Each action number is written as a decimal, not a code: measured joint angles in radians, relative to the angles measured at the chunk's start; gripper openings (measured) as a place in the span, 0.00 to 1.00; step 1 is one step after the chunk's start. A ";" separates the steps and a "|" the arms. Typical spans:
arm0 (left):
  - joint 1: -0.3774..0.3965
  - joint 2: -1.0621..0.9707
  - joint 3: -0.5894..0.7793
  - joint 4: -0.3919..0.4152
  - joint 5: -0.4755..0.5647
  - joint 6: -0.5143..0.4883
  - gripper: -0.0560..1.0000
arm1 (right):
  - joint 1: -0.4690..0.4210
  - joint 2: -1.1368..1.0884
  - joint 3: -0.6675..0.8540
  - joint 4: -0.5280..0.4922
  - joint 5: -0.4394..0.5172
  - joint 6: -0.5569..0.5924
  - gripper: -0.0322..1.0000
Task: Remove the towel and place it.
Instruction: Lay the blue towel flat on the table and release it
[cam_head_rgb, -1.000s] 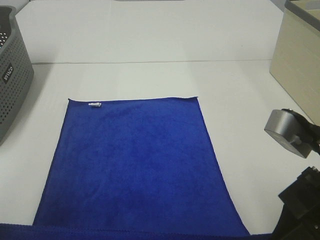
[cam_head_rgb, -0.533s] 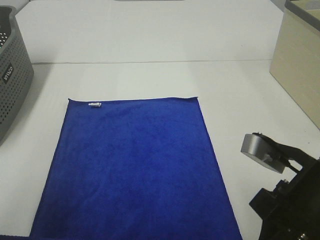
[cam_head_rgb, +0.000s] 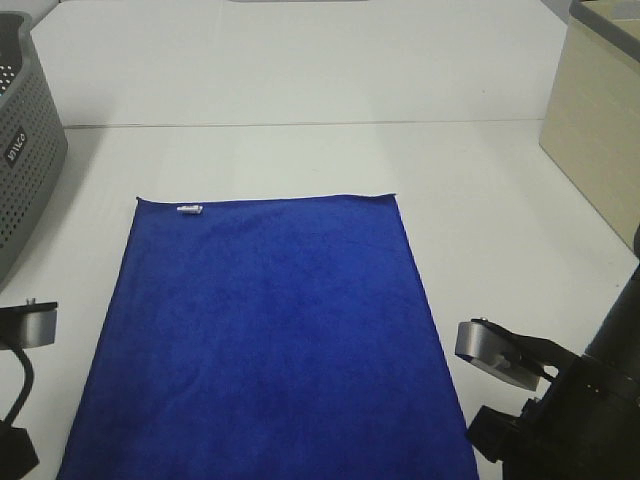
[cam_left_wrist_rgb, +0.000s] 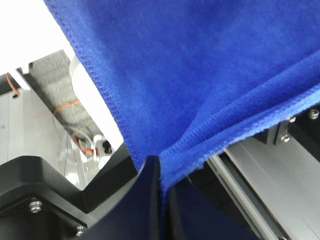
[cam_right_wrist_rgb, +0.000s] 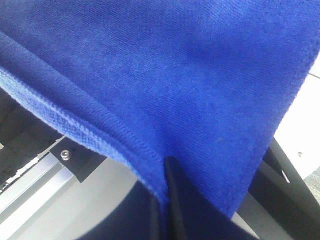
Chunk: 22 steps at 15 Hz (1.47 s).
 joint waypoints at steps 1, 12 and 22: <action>0.000 0.035 0.000 -0.001 0.000 0.011 0.05 | 0.000 0.009 -0.014 -0.003 -0.001 0.000 0.05; 0.000 0.196 -0.002 -0.016 -0.056 0.059 0.05 | 0.000 0.128 -0.062 -0.026 -0.023 -0.027 0.05; 0.000 0.199 -0.002 -0.034 -0.054 0.059 0.16 | 0.000 0.128 -0.062 -0.072 -0.021 -0.027 0.15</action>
